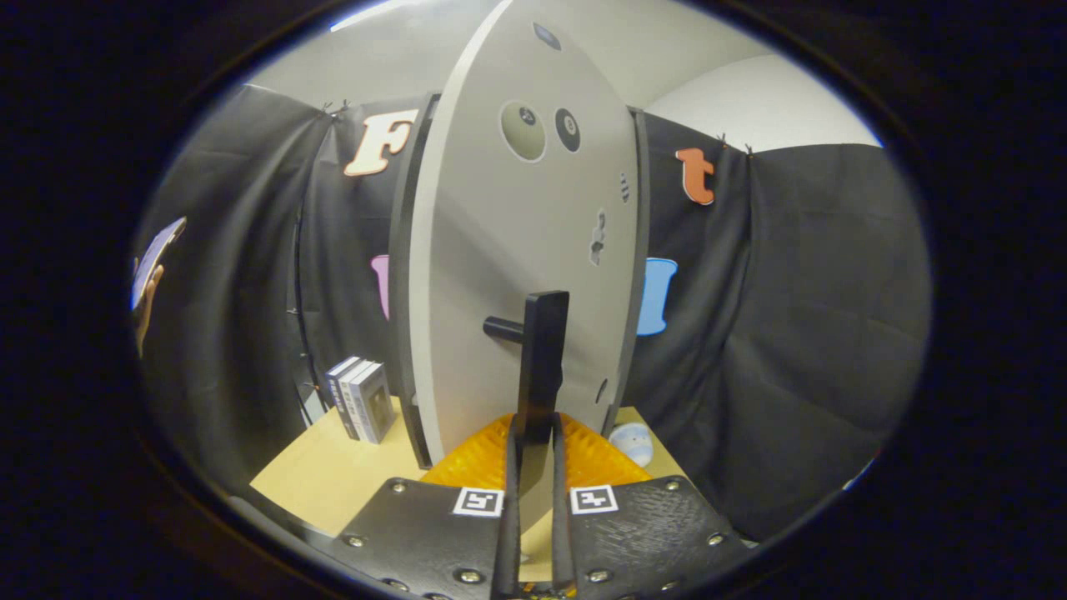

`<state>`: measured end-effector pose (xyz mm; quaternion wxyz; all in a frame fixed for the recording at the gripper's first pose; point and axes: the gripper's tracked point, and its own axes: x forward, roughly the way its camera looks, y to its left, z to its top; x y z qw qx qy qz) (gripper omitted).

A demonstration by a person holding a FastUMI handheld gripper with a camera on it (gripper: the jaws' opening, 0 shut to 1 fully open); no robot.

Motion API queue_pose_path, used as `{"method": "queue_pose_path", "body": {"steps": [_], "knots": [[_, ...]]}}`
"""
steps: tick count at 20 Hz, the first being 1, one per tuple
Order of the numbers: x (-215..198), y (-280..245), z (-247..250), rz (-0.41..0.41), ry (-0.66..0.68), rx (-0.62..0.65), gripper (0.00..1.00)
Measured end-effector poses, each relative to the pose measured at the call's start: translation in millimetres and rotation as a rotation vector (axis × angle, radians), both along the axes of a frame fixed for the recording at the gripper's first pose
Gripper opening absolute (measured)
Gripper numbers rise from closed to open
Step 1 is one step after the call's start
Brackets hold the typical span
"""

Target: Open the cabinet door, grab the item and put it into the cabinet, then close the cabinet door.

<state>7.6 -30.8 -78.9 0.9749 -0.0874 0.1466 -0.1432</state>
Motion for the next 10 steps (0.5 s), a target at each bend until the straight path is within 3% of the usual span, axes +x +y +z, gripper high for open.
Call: {"method": "queue_pose_path", "body": {"steps": [10], "knots": [[-27, -28, 5, -0.167, 0.007, -0.037, 0.15]]}}
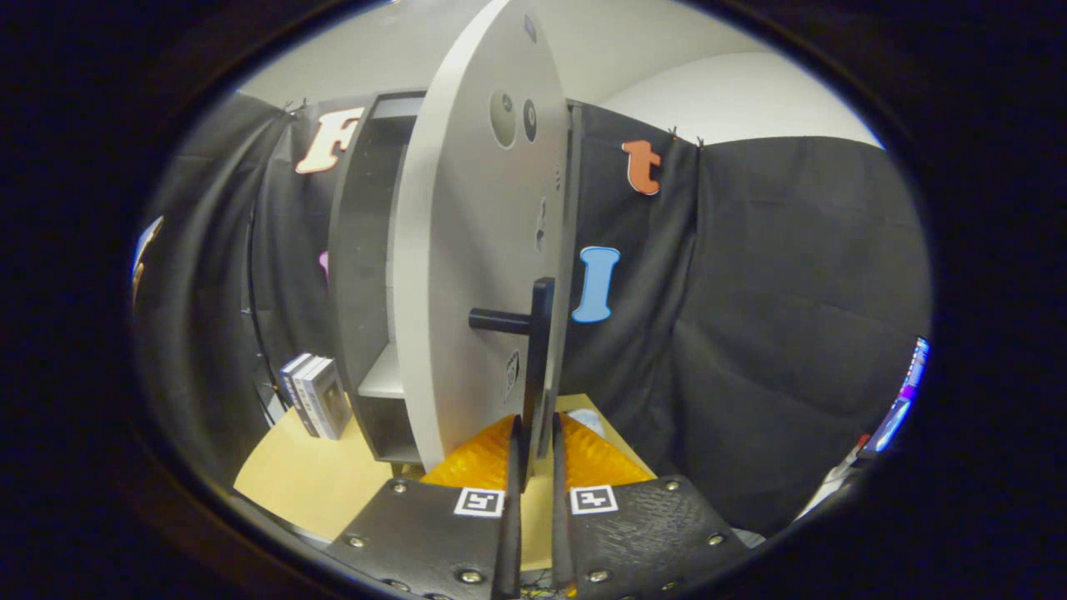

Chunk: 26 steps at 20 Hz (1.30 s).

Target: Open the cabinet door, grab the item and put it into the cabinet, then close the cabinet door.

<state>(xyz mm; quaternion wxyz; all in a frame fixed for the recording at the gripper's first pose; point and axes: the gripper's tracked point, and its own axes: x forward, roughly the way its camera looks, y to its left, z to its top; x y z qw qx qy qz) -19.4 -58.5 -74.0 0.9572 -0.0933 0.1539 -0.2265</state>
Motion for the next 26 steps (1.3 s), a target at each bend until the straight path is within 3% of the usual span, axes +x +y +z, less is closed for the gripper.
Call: {"method": "queue_pose_path", "body": {"steps": [6, 18, 26], "knots": [[-3, -12, 2, -0.048, -0.006, 0.018, 0.14], [-2, -13, -2, 0.013, 0.011, 0.110, 0.14], [-9, -26, 2, 0.020, 0.017, 0.050, 0.15]]}}
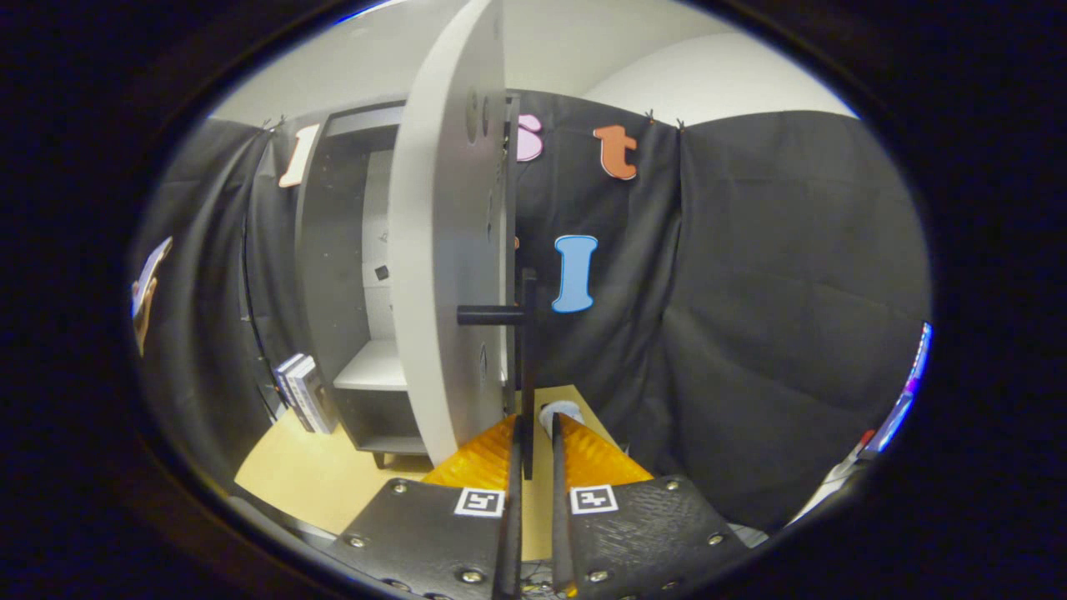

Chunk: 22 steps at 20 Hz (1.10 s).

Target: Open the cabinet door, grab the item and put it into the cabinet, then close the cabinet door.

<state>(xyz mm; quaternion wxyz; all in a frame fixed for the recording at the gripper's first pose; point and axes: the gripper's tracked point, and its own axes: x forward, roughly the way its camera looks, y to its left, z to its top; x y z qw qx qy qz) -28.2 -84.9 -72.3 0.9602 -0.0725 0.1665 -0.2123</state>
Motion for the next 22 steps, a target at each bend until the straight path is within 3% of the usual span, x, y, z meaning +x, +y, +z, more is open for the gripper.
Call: {"method": "queue_pose_path", "body": {"steps": [7, 10, 19, 22], "knots": [[-18, -21, 5, -0.143, -0.020, -0.034, 0.15], [-17, -20, 8, -0.158, -0.035, -0.027, 0.14], [1, 12, 5, -0.034, -0.081, -0.016, 0.14], [8, 22, -16, 0.018, -0.024, 0.005, 0.14]]}}
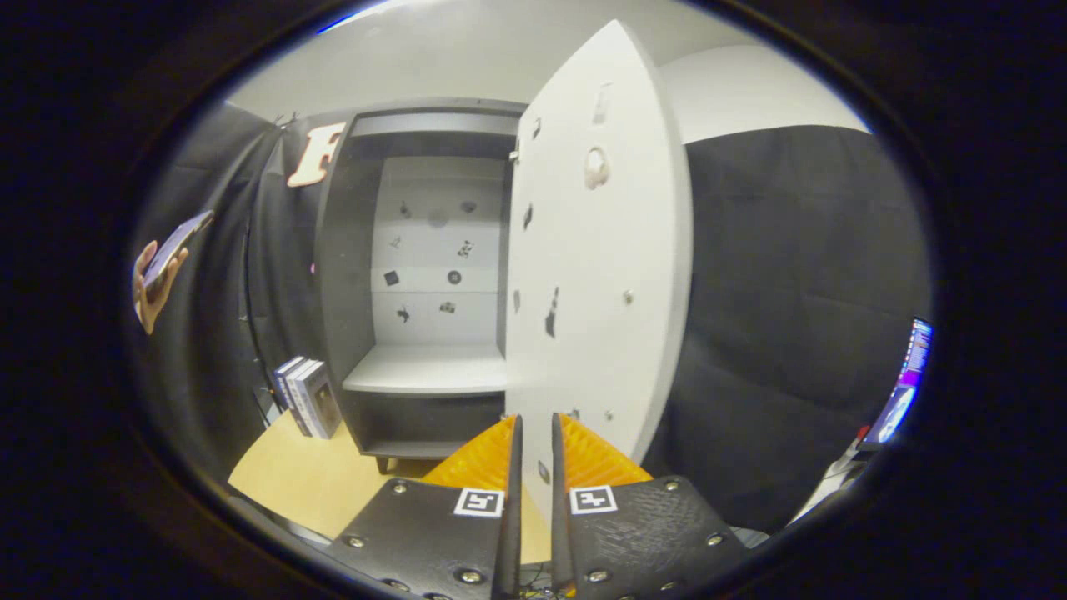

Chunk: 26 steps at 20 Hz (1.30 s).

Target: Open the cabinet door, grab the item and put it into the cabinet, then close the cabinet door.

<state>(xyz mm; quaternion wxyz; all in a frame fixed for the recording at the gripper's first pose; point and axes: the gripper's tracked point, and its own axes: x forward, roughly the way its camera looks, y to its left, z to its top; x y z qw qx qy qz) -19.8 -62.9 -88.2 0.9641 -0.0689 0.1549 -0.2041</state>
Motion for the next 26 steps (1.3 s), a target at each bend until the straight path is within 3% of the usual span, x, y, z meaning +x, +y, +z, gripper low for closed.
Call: {"method": "queue_pose_path", "body": {"steps": [3, 5, 7, 8, 9, 12, 17, 26], "knots": [[-5, 13, -14, 0.065, 0.087, 0.030, 0.15], [-5, 18, -33, 0.107, 0.153, 0.032, 0.20], [-10, 24, -52, 0.148, 0.227, 0.041, 0.45], [-10, 25, -60, 0.167, 0.254, 0.048, 0.49], [-14, 28, -72, 0.184, 0.304, 0.059, 0.63], [-26, 27, -95, 0.214, 0.416, 0.066, 0.86], [-49, 29, -131, 0.229, 0.579, 0.122, 0.91], [-53, 38, -154, 0.291, 0.666, 0.182, 0.91]]}}
